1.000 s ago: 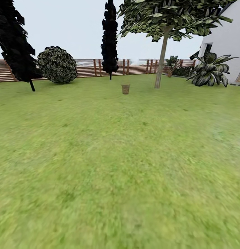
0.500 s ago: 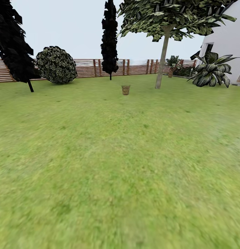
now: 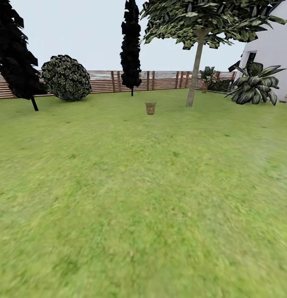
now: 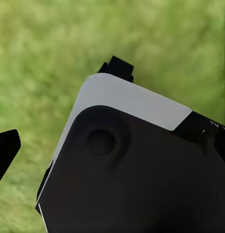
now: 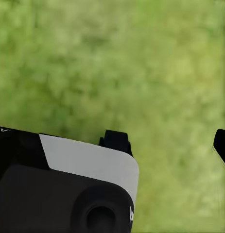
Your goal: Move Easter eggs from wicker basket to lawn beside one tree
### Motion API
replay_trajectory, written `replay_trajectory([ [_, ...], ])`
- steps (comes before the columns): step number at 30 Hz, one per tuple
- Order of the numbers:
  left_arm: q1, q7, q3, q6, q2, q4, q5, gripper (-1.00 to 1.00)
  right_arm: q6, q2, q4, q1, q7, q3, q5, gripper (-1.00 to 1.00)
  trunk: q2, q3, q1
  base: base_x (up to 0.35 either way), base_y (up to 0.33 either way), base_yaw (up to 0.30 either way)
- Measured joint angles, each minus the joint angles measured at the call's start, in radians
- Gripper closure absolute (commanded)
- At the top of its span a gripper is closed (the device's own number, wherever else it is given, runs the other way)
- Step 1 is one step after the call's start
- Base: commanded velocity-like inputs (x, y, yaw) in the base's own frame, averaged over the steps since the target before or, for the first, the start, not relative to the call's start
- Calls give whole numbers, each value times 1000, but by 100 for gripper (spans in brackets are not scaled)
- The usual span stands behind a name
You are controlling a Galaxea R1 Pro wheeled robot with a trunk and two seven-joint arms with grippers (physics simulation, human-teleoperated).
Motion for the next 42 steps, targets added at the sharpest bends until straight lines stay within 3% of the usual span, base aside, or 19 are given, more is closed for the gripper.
replay_trajectory([
  [42,0,0,0,0,0,0,0,-100,0,0,0,0,0,0,1,-100,0,0,0,325,0,0],
])
